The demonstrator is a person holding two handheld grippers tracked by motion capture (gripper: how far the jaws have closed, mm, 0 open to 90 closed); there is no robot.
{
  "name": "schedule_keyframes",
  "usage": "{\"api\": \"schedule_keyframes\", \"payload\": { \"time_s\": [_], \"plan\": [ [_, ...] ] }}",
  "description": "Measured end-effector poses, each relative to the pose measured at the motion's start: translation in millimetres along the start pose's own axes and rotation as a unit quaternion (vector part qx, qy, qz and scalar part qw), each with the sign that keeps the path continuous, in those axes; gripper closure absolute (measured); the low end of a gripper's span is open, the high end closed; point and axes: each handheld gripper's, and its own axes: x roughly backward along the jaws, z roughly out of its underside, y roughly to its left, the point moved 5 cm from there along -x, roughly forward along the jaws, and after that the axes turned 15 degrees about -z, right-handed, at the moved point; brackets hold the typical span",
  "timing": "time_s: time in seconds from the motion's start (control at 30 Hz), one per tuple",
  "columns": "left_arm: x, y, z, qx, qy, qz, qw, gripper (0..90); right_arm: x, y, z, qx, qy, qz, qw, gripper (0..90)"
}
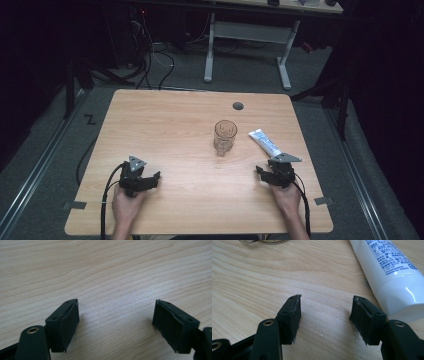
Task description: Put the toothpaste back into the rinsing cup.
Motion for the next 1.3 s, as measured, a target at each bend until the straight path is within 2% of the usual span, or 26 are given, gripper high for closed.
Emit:
{"api": "schedule_keyframes", "payload": {
  "time_s": [1.0,1.2,1.3],
  "plan": [
    [-0.2,0.3,-0.3,0.001,0.000,0.002,1.0000,21.3,0.9,0.1,1.0,-0.003,0.000,0.002,1.0000,39.8],
    [-0.3,0.1,-0.2,0.000,0.000,0.001,1.0000,21.1,1.3,1.6,1.2,-0.016,0.000,0.008,0.9998,39.4],
    [-0.3,0.1,-0.2,0.000,0.000,0.001,1.0000,21.1,2.3,1.2,1.1,-0.025,-0.001,0.003,0.9997,39.6]
  ]
}}
